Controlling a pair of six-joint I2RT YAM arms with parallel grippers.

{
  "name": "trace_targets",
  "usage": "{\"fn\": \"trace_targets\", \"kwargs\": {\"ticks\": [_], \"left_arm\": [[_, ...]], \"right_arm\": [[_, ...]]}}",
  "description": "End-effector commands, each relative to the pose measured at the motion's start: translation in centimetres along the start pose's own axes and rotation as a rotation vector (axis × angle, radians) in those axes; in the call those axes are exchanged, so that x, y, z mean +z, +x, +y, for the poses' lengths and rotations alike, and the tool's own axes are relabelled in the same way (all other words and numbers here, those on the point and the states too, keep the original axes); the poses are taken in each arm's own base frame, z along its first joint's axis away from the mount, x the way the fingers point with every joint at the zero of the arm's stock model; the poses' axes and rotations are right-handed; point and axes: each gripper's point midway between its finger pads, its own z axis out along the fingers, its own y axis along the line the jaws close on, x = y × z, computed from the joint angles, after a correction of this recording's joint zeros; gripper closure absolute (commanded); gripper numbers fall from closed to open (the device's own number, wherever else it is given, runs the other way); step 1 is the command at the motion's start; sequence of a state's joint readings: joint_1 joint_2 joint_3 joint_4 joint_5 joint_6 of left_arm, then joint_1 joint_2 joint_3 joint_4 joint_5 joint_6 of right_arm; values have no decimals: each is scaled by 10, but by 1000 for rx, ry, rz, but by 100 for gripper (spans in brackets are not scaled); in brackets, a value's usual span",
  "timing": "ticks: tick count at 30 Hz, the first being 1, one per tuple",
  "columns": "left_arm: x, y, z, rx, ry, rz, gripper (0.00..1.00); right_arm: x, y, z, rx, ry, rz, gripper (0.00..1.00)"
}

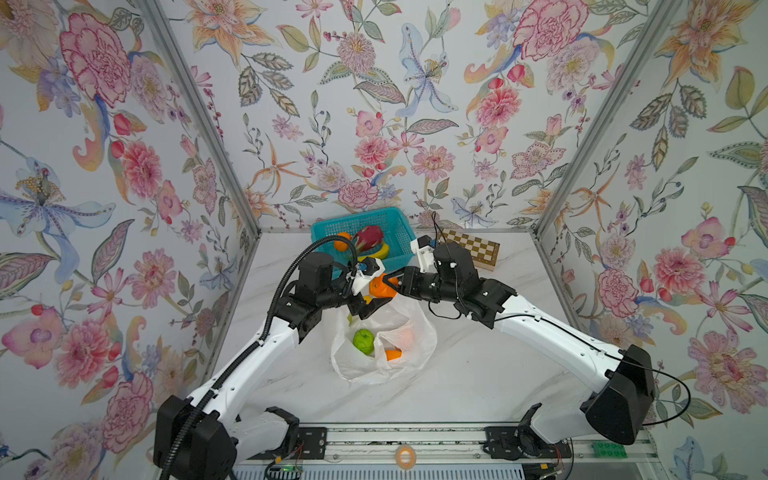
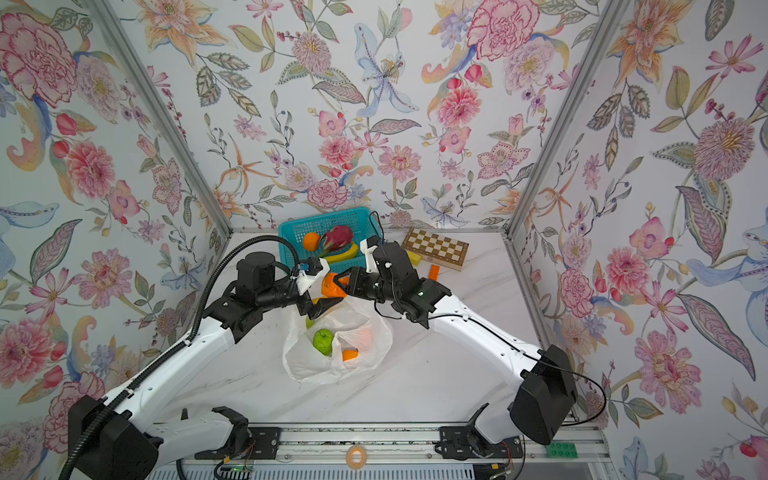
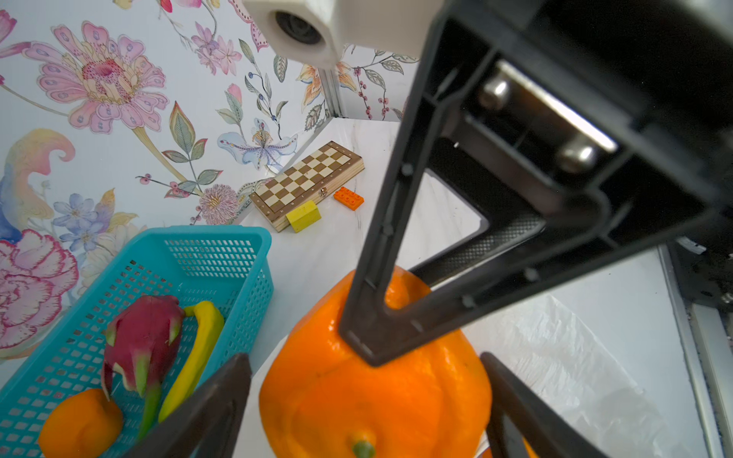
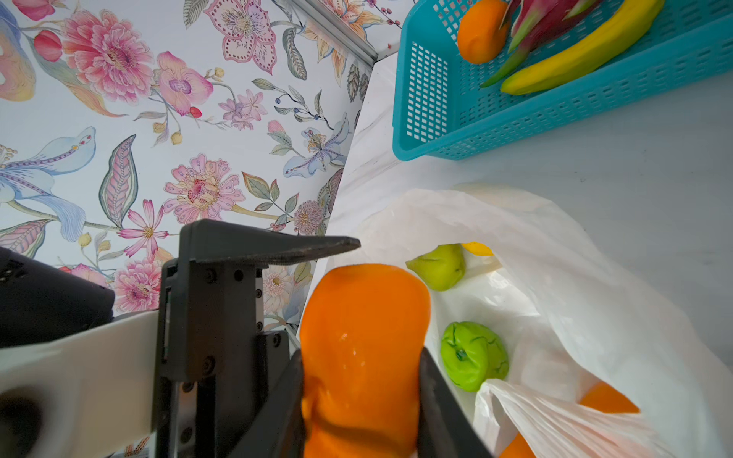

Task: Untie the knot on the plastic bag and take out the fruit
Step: 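Grasp the orange fruit with the left gripper and open the right gripper, then carry the orange into the teal basket with the left gripper while the right withdraws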

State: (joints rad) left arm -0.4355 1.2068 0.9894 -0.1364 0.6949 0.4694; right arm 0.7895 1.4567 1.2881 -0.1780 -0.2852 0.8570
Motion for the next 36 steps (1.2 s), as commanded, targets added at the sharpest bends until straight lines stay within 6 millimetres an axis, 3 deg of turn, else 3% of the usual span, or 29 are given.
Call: {"fn": "trace_targets", "kwargs": {"ticks": [1, 4, 7, 10, 13, 18, 22, 26, 36], "left_arm": [[1, -16, 0, 23, 22, -48, 22], [3, -16, -2, 3, 39, -52, 34], [3, -16, 1, 2, 28, -46, 38], [1, -18, 10, 8, -26, -35, 40], [0, -22, 31, -27, -122, -18, 44], [3, -19, 78, -162, -312, 68, 47], [6, -3, 123, -314, -497, 174, 47], [14, 17, 154, -396, -601, 274, 46], [31, 84, 212, -566, -775, 536, 45]], "right_arm": [[-7, 5, 13, -19, -47, 19, 67], [-9, 3, 12, -21, -44, 10, 67], [-10, 0, 14, -31, -47, 4, 64], [-13, -9, 16, -39, -45, -26, 46], [-20, -26, 17, -43, -32, -81, 26], [-35, -60, 14, -41, -11, -198, 16], [-44, -80, 4, -37, 11, -271, 13], [-46, -92, -4, -27, 20, -289, 10], [-46, -98, -22, -45, 64, -234, 1]]}}
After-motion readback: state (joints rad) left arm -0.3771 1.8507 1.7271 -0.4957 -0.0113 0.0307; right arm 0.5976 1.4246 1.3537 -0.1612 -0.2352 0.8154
